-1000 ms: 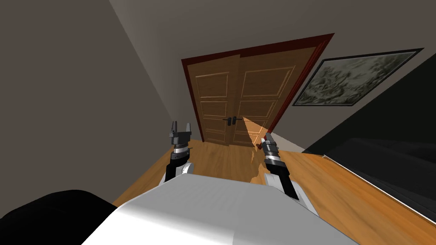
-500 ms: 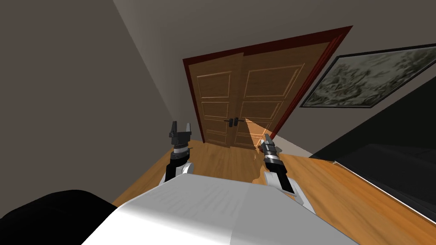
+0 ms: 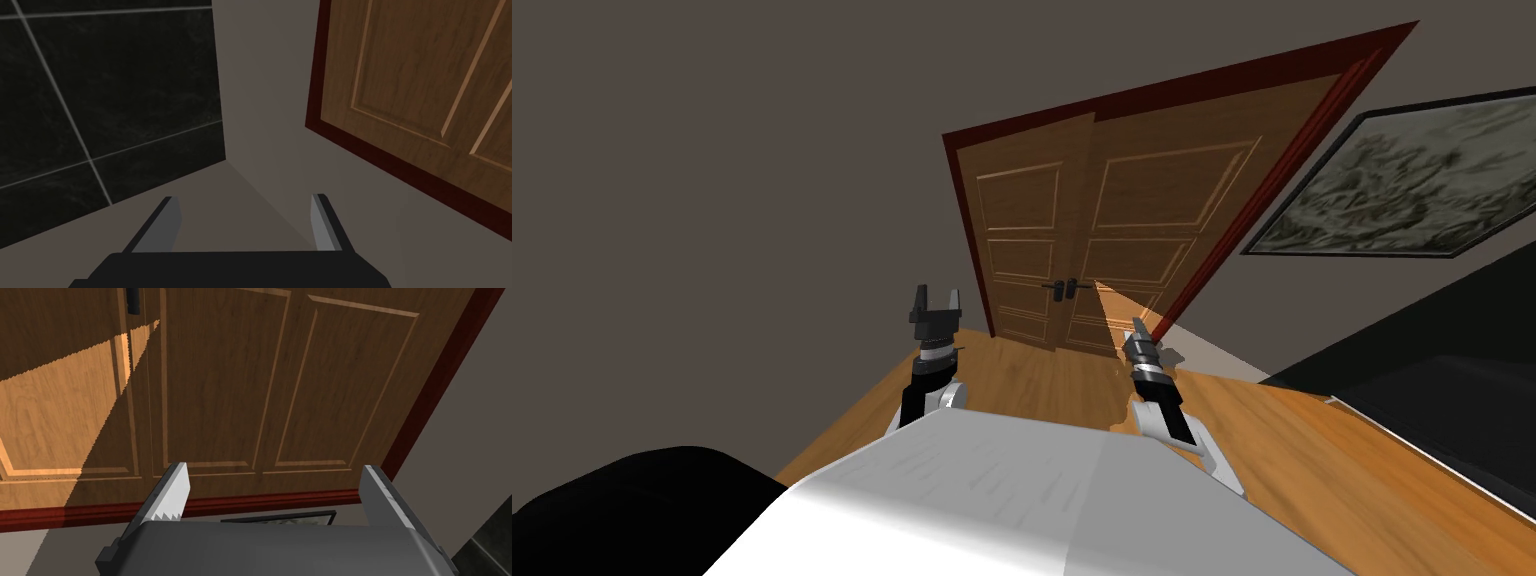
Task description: Pull the door open
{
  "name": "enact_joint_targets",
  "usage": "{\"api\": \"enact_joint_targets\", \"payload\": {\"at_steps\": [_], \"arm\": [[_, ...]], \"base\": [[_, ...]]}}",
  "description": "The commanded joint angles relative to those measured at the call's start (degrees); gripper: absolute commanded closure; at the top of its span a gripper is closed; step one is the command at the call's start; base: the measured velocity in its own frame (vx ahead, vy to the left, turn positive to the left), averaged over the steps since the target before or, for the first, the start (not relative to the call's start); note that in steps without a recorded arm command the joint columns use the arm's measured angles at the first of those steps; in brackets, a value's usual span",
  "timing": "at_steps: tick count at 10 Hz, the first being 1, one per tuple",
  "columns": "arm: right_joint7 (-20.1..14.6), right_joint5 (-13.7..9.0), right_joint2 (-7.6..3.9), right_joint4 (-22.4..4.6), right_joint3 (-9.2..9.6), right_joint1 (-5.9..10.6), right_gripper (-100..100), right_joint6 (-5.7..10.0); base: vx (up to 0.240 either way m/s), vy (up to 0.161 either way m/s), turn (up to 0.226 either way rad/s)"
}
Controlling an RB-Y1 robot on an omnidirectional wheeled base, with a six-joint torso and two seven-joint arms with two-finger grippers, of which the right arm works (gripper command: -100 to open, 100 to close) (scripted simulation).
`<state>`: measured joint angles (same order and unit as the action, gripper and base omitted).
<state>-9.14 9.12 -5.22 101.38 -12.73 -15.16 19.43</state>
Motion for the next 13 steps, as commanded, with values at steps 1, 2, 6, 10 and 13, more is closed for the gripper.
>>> {"api": "enact_joint_targets", "payload": {"at_steps": [1, 2, 6, 10, 13], "arm": [[-0.7, 0.2, -0.46, -2.4, -0.78, 1.35, -100, -0.05], [-1.1, 0.4, -0.65, -3.7, -1.2, 2.07, -100, -0.11], [-2.6, 1.1, -1.3, -9.1, -2.88, 4.96, -100, -0.31], [-4.1, 1.8, -1.87, -14.4, -4.49, 7.78, -100, -0.5], [-5.2, 2.4, -2.24, -18.2, -5.64, 9.82, -100, -0.64]], "base": [[0.089, -0.023, 0.06], [0.096, -0.021, 0.071], [0.098, -0.014, 0.068], [0.102, -0.013, 0.068], [0.1, -0.025, 0.065]]}}
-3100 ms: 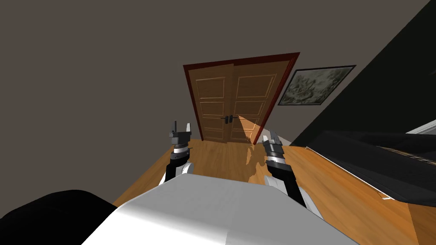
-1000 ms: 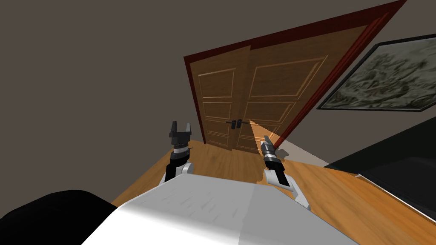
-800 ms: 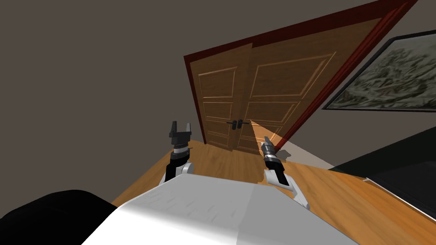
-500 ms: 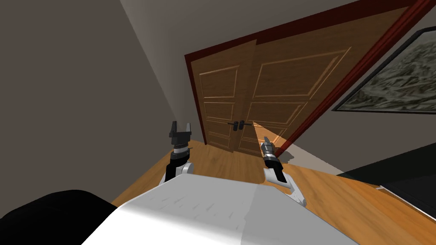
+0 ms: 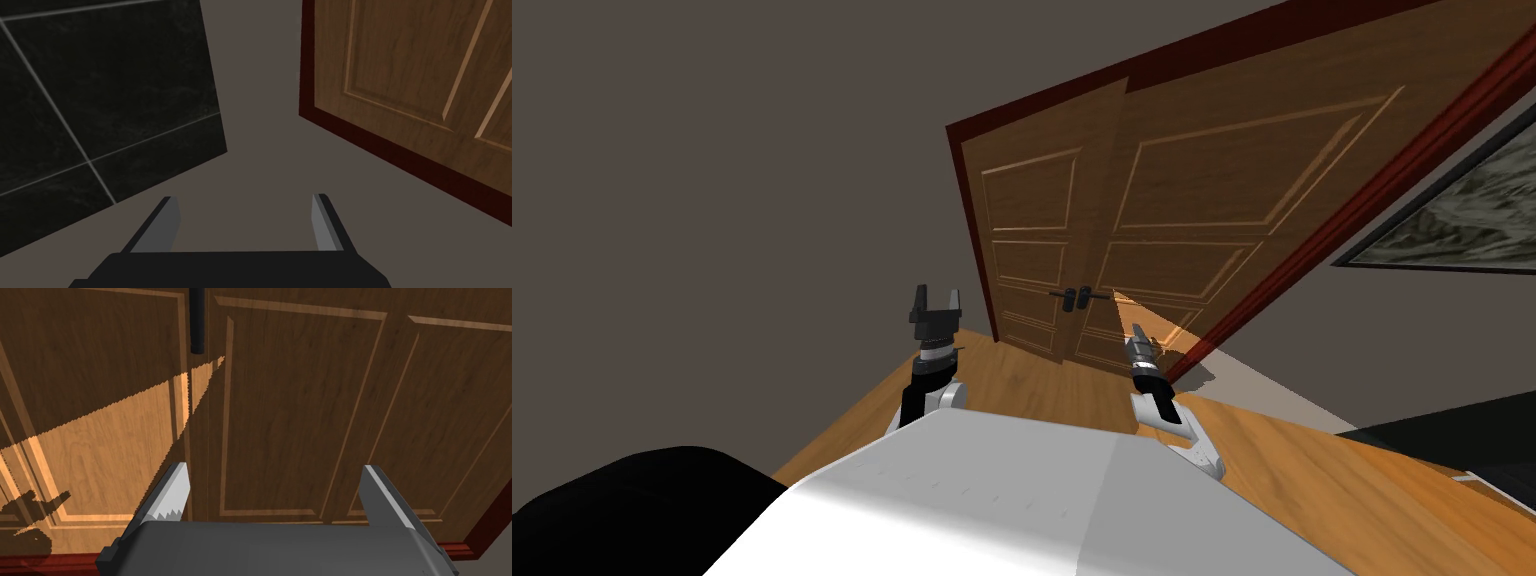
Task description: Pull the door open
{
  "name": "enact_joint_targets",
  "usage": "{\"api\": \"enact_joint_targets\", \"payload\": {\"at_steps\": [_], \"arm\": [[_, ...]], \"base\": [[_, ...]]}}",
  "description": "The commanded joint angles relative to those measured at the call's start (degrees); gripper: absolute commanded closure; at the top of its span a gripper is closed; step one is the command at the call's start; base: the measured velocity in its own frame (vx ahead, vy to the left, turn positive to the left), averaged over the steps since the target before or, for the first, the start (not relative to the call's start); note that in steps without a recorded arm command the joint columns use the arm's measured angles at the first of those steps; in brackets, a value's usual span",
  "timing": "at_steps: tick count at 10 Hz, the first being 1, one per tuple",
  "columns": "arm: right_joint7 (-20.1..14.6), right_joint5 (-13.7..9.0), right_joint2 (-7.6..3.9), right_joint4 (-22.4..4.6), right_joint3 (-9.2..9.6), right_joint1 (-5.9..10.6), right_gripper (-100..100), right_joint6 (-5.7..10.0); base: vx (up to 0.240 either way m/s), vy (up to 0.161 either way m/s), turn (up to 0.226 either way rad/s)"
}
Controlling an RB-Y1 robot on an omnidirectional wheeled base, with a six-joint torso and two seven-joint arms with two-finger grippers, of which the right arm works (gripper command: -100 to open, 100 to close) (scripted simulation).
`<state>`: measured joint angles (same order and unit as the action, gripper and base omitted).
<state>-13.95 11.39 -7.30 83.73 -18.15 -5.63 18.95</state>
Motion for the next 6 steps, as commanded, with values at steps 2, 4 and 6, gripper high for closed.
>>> {"api": "enact_joint_targets", "payload": {"at_steps": [2, 4, 6], "arm": [[-1.0, 0.4, -0.4, -3.1, -0.96, 1.63, -100, -0.24], [-1.7, 0.7, -0.58, -5.3, -1.63, 2.86, -100, -0.32], [-2.3, 1.0, -0.77, -7.6, -2.29, 4.08, -100, -0.4]], "base": [[0.091, -0.02, 0.06], [0.099, -0.013, 0.065], [0.096, -0.022, 0.055]]}}
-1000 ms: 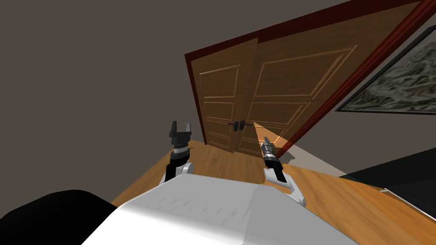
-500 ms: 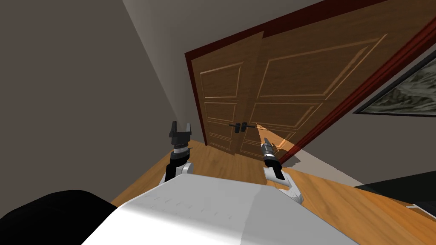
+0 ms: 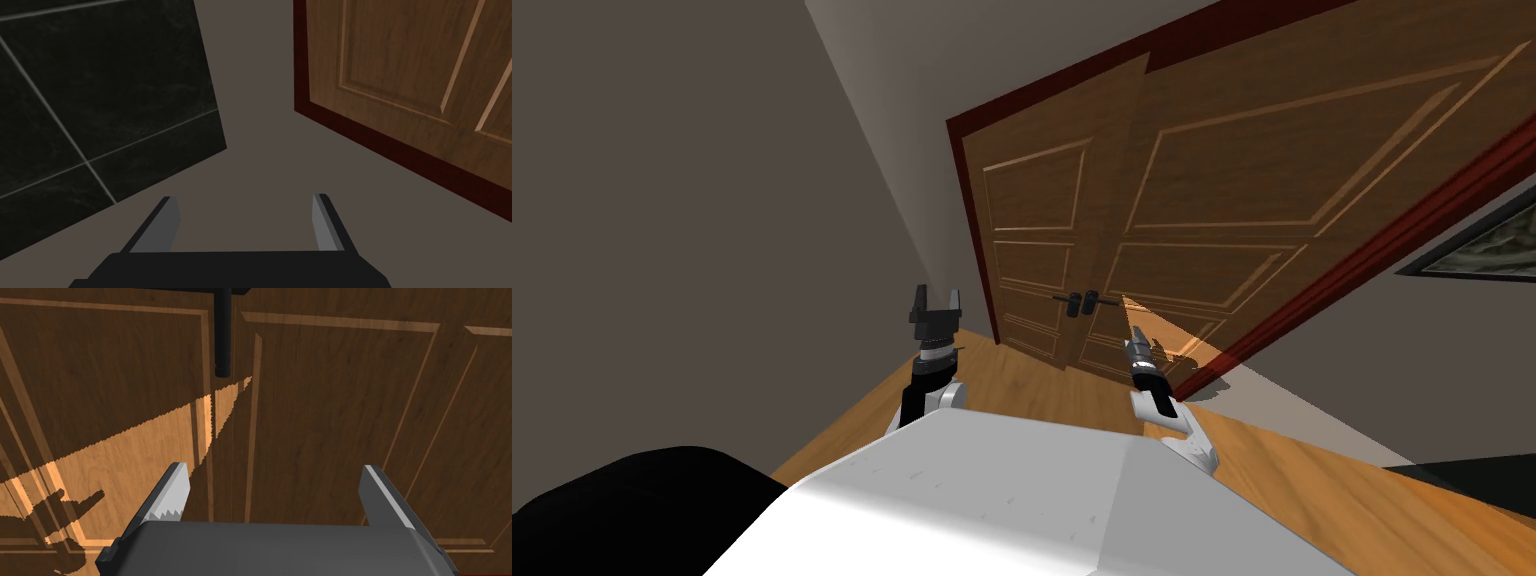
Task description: Pull the door open
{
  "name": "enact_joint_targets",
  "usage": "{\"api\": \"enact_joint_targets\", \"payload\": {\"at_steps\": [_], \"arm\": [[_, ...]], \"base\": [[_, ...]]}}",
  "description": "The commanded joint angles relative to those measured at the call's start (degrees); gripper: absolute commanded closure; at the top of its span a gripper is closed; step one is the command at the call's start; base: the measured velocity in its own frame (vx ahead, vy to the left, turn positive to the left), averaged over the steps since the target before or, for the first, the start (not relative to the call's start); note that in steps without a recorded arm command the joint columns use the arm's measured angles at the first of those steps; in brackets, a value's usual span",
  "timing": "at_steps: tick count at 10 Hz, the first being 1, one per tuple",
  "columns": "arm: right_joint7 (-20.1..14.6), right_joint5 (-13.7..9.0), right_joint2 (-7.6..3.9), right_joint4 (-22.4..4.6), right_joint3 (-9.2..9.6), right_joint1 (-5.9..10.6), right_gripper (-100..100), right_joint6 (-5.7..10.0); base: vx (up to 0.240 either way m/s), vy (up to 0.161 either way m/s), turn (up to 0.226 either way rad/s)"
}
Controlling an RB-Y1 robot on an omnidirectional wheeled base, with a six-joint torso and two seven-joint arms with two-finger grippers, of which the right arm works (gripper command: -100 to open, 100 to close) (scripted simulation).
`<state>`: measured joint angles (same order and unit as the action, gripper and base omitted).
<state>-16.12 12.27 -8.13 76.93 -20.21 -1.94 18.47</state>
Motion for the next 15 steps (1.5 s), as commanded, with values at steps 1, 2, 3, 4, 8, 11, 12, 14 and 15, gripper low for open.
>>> {"api": "enact_joint_targets", "payload": {"at_steps": [1, 2, 3, 4, 8, 11, 12, 14, 15], "arm": [[-0.4, 0.3, -0.01, -1.8, -0.53, 0.95, -100, 0.03], [-0.7, 0.4, -0.07, -2.7, -0.81, 1.48, -100, 0.0], [-1.2, 0.7, -0.21, -4.7, -1.36, 2.55, -100, -0.06], [-1.5, 0.8, -0.26, -5.6, -1.62, 3.05, -100, -0.09], [-2.8, 1.4, -0.49, -10.2, -2.85, 5.75, -100, -0.23], [-3.2, 1.0, -2.0, -11.4, -4.51, 5.0, -100, 0.11], [-3.5, 0.7, -2.95, -11.8, -5.37, 4.5, -100, 0.25], [-3.7, 0.3, -3.92, -12.3, -6.22, 4.02, -100, 0.42], [-4.1, -0.1, -5.08, -13.0, -7.18, 3.54, -100, 0.67]], "base": [[0.099, -0.021, 0.057], [0.097, -0.004, 0.051], [0.126, -0.013, 0.085], [0.136, -0.026, 0.088], [0.137, -0.033, 0.073], [0.085, -0.031, 0.013], [0.109, -0.076, 0.0], [0.143, -0.051, 0.028], [0.134, -0.03, 0.041]]}}
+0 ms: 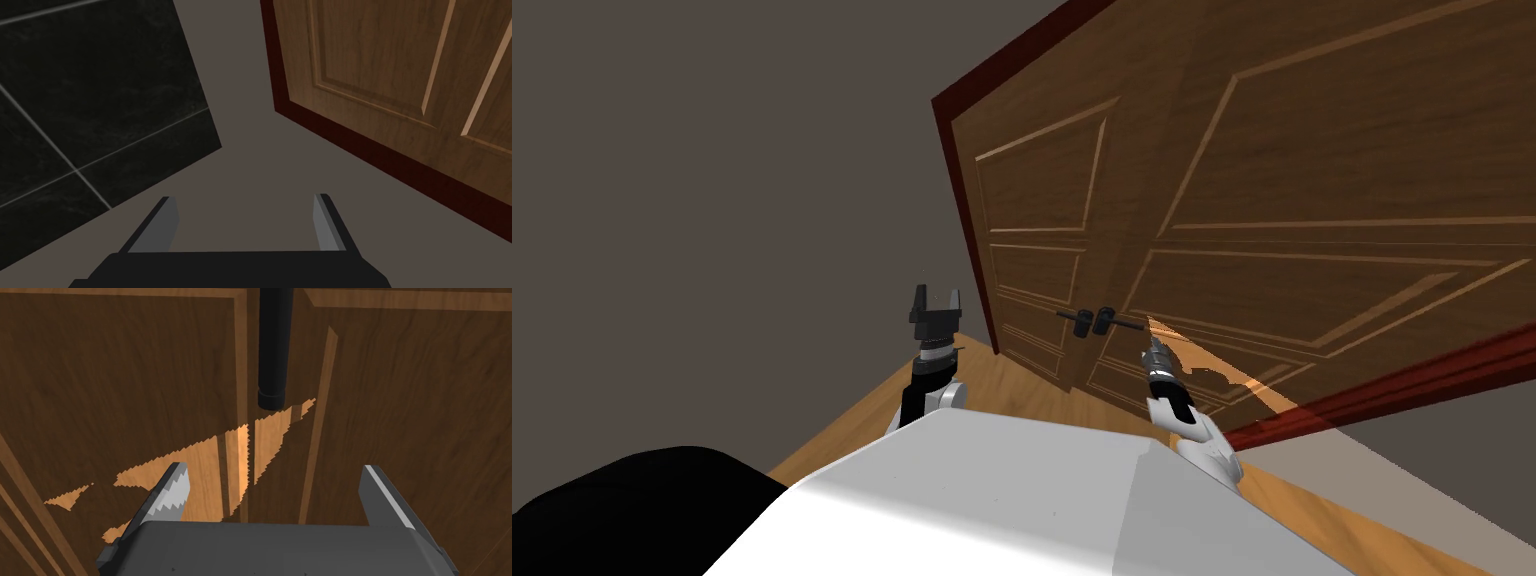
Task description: Pull the door open
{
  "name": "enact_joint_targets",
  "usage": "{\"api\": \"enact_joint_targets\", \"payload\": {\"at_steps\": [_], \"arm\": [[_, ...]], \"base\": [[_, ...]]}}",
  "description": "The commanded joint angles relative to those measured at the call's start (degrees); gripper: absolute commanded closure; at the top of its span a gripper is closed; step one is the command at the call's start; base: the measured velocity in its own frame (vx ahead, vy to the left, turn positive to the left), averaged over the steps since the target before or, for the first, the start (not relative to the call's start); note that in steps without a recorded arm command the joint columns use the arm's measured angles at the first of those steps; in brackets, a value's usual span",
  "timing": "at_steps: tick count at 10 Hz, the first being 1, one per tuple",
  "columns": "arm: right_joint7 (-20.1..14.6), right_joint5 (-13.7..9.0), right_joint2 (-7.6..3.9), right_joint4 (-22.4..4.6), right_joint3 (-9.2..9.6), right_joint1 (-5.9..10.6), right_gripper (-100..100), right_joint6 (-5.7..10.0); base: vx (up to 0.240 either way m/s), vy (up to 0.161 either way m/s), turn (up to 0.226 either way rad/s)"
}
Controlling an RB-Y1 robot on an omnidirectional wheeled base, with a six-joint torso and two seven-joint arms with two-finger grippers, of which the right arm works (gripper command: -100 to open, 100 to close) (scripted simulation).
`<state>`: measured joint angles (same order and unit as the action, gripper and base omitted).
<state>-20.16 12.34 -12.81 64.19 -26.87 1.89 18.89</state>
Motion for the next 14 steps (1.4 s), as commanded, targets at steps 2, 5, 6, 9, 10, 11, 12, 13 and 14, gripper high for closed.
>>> {"api": "enact_joint_targets", "payload": {"at_steps": [2, 5, 6, 9, 10, 11, 12, 13, 14], "arm": [[-0.4, -0.6, -1.19, -0.9, -1.05, -0.46, -100, 0.53], [-0.8, -0.8, -0.98, -1.4, -0.27, 0.41, -100, 1.04], [-0.9, -0.7, -0.52, -1.4, 0.34, 0.91, -100, 1.16], [-0.8, -0.7, -0.63, -0.8, 0.03, 0.36, 100, 0.9], [-0.8, -0.7, -0.63, -0.8, 0.03, 0.36, 100, 0.9], [-0.8, -0.7, -0.63, -0.8, 0.03, 0.36, 100, 0.9], [-0.8, -0.7, -0.63, -0.8, 0.03, 0.36, 100, 0.9], [-0.8, -0.7, -0.63, -0.8, 0.03, 0.36, 100, 0.9], [-1.2, -0.9, -1.56, -1.1, -0.26, -0.49, 100, 0.84]], "base": [[0.191, -0.069, 0.07], [0.201, -0.041, 0.132], [0.182, 0.057, 0.183], [0.014, 0.005, 0.002], [-0.024, -0.007, 0.02], [-0.015, -0.002, 0.008], [-0.007, 0.002, -0.001], [0.0, 0.0, 0.0], [-0.113, -0.026, 0.008]]}}
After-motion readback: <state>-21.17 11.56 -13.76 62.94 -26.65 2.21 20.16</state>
